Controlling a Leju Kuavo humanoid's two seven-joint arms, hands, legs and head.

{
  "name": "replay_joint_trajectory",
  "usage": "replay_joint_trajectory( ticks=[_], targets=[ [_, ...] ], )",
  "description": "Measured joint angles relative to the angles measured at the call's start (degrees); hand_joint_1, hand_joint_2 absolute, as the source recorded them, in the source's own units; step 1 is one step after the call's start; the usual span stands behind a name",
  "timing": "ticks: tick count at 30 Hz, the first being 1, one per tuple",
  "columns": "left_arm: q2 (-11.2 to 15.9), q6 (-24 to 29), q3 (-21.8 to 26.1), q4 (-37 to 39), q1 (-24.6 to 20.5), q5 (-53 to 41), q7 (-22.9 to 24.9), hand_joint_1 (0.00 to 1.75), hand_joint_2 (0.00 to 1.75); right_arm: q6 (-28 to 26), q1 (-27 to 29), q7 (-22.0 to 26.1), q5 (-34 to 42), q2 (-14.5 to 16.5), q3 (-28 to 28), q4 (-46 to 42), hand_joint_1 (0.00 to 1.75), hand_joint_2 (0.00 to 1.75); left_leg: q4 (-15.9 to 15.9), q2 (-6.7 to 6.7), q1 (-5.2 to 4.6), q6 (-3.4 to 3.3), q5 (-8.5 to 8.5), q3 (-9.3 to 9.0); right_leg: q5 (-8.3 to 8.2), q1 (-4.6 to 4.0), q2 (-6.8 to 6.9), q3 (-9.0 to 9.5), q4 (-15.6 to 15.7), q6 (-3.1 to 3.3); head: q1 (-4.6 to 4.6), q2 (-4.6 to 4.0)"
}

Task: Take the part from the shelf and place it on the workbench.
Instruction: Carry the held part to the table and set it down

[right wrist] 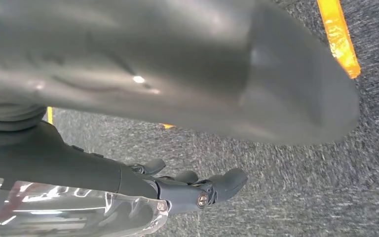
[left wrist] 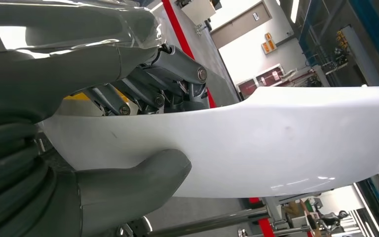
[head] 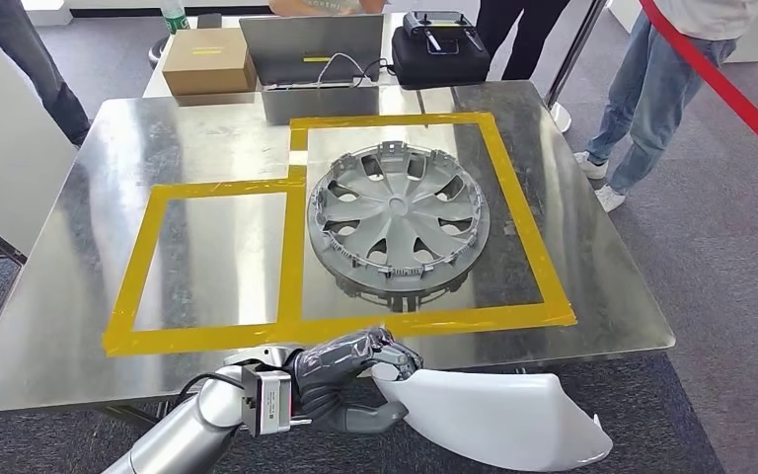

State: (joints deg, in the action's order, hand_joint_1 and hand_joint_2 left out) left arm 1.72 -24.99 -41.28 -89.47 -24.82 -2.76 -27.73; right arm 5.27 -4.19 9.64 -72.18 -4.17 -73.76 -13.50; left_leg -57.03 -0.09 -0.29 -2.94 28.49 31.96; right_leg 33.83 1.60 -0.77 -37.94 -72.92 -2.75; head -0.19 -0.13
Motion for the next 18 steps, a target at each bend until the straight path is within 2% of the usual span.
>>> replay_joint_trajectory(
  ticks=[1,2,3,4,5,6,7,8,10,11,12,13,15,16,17,18],
  targets=[
    [0.0,0.1,-0.1,0.0,0.1,-0.2,0.0,1.75,1.75,0.0,0.1,0.0,0.0,0.0,0.0,0.0,0.00,0.00,0.0,0.04,0.00,0.01,0.61,-0.66,1.29,0.01,0.06,-1.92,-1.7,-0.15,0.01,0.00],
    [0.0,0.2,-0.2,0.0,0.2,-0.4,0.1,1.75,1.75,0.0,0.3,0.0,-0.1,0.1,0.0,0.0,0.00,0.00,0.0,0.06,0.00,0.07,1.24,-1.42,1.65,0.02,0.12,-2.96,-1.7,-0.23,0.02,0.00],
    [0.0,0.2,-0.3,0.0,0.2,-0.5,0.1,1.75,1.75,0.0,0.3,0.1,-0.1,0.1,0.0,0.0,0.00,0.00,0.0,0.09,0.03,0.18,1.89,-2.30,0.80,0.03,0.21,-3.03,0.2,-0.29,0.01,0.00],
    [0.1,0.2,-0.3,0.0,0.3,-0.6,0.1,1.75,1.75,-0.1,0.4,0.1,-0.1,0.1,0.0,0.0,0.00,0.00,0.0,0.12,0.06,0.34,2.59,-3.27,-1.38,0.03,0.35,-2.30,3.7,-0.25,0.03,0.00],
    [0.1,0.3,-0.4,0.0,0.3,-0.6,0.2,1.75,1.75,-0.1,0.4,0.1,-0.1,0.1,0.0,0.1,0.00,0.00,0.0,0.16,0.04,0.57,3.31,-4.09,-4.66,0.02,0.61,-1.35,7.6,-0.15,0.07,0.00],
    [0.2,0.4,-0.4,0.0,0.4,-0.7,0.3,1.75,1.75,-0.1,0.4,0.1,-0.1,0.1,0.0,0.1,0.00,0.00,-0.1,0.19,-0.04,0.87,3.95,-4.76,-7.13,-0.07,0.85,-0.60,10.7,0.06,0.09,0.00],
    [0.3,0.6,-0.4,-0.1,0.4,-0.7,0.4,1.75,1.75,-0.2,0.4,0.1,-0.1,0.2,0.0,0.2,0.00,0.00,0.0,0.21,-0.11,1.22,4.49,-5.09,-9.08,-0.19,0.98,-0.12,12.7,0.42,0.10,0.00],
    [0.4,1.0,-0.4,-0.2,0.6,-0.9,0.6,1.75,1.75,-0.2,0.3,0.1,-0.1,0.3,0.0,0.2,0.00,0.00,0.0,0.22,-0.19,1.55,4.80,-5.21,-9.97,-0.33,1.03,-0.03,13.4,0.81,0.11,0.00],
    [0.6,2.6,0.1,-1.1,0.9,-1.7,0.8,1.75,1.75,-0.2,0.3,0.1,-0.1,0.6,0.0,0.3,0.00,0.00,-0.8,0.23,-0.18,2.26,4.59,-4.85,-9.71,-0.36,0.79,0.28,13.4,1.52,0.06,0.00],
    [0.9,3.7,0.4,-1.7,1.1,-2.6,0.7,1.75,1.75,-0.3,0.3,0.1,-0.1,0.7,0.0,0.3,0.00,0.00,-2.3,0.21,-0.15,2.58,4.21,-4.10,-9.53,-0.24,0.73,0.64,13.7,1.79,0.04,0.00],
    [1.2,5.2,1.0,-2.3,1.2,-3.9,0.7,1.75,1.75,-0.3,0.2,0.1,-0.1,0.9,0.0,0.3,0.00,0.00,-4.8,0.19,-0.12,2.92,4.08,-2.64,-9.34,-0.11,0.67,1.14,13.9,2.09,-0.04,0.00],
    [1.6,6.9,1.6,-3.0,1.4,-5.6,0.7,1.75,1.75,-0.4,0.2,0.1,-0.1,1.1,0.0,0.3,0.00,0.00,-8.2,0.17,-0.07,3.21,4.65,-0.50,-9.12,0.02,0.63,1.61,14.2,2.37,-0.12,0.00],
    [2.5,10.4,2.8,-3.9,1.7,-9.8,1.1,1.75,1.75,-0.4,0.2,0.1,0.1,1.5,0.0,0.3,0.00,0.00,-14.9,0.15,0.02,3.59,7.73,4.33,-8.63,0.02,0.56,2.17,14.4,2.78,-0.23,0.00],
    [2.9,12.3,3.5,-4.1,1.8,-12.1,1.7,1.75,1.75,-0.5,0.2,0.0,0.2,1.8,0.0,0.3,0.00,0.00,-17.0,0.15,0.04,3.69,9.03,6.29,-8.41,0.01,0.52,2.35,14.4,2.86,-0.24,0.00],
    [3.4,14.5,4.4,-4.2,2.0,-14.9,2.5,1.75,1.75,-0.5,0.2,0.0,0.3,2.0,0.0,0.3,0.00,0.00,-17.3,0.15,0.04,3.71,9.10,7.38,-8.21,-0.02,0.45,2.56,14.4,2.89,-0.24,0.00],
    [3.8,17.1,5.5,-4.2,2.3,-17.9,3.2,1.75,1.75,-0.5,0.2,0.0,0.3,2.2,0.0,0.3,0.00,0.00,-15.8,0.15,0.04,3.63,7.76,7.44,-8.04,-0.06,0.34,2.81,14.4,2.89,-0.25,0.00]
  ],
)
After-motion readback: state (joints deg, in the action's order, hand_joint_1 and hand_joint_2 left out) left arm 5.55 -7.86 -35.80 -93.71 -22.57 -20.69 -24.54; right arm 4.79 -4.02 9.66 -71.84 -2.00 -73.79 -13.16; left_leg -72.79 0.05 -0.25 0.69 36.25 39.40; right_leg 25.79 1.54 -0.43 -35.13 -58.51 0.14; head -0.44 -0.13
